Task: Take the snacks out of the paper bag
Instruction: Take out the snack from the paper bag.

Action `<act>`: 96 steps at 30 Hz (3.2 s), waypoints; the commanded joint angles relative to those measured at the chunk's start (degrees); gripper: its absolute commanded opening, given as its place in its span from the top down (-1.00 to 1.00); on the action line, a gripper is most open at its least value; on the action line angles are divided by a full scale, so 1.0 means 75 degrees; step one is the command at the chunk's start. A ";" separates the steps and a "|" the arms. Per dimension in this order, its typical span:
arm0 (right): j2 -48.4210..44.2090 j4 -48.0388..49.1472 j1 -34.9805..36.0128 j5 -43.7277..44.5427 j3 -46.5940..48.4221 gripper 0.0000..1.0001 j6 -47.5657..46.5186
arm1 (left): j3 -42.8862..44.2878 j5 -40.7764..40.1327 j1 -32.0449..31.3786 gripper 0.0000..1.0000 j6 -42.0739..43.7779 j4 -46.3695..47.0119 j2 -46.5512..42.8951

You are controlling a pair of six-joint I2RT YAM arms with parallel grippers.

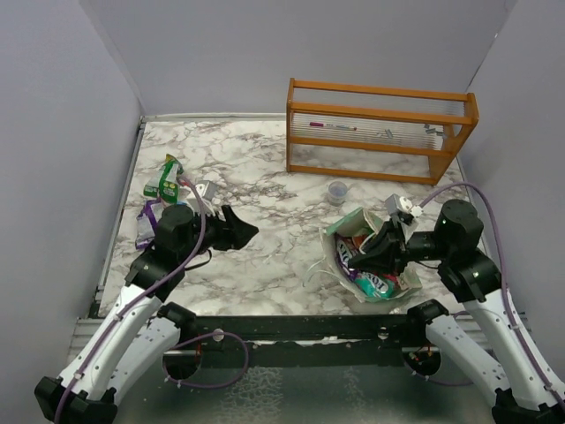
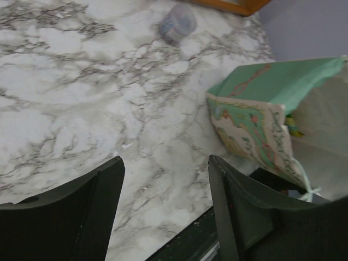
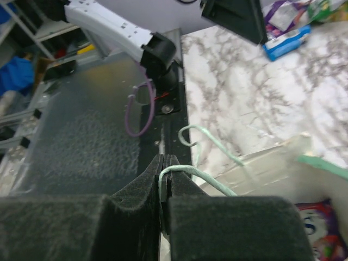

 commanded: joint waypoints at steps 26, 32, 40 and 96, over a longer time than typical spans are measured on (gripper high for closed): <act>0.0426 0.4770 0.0144 -0.0546 -0.0605 0.96 0.4138 | -0.0534 -0.0928 -0.4668 -0.34 -0.2458 0.4294 0.0454; 0.0216 0.4114 0.0144 -0.0270 -0.0414 0.96 0.3710 | 0.1101 -0.4791 -0.8315 -0.28 -0.0585 0.3835 0.2625; -0.0192 0.3842 0.0143 0.0139 -0.0255 0.96 0.3582 | 0.1699 -0.6848 -0.8647 0.14 -0.2079 0.3952 0.4335; -0.0110 -0.1629 0.0151 0.8973 0.2847 0.96 0.0506 | 0.4288 -0.6711 -0.6573 1.00 -0.4556 0.4020 0.8100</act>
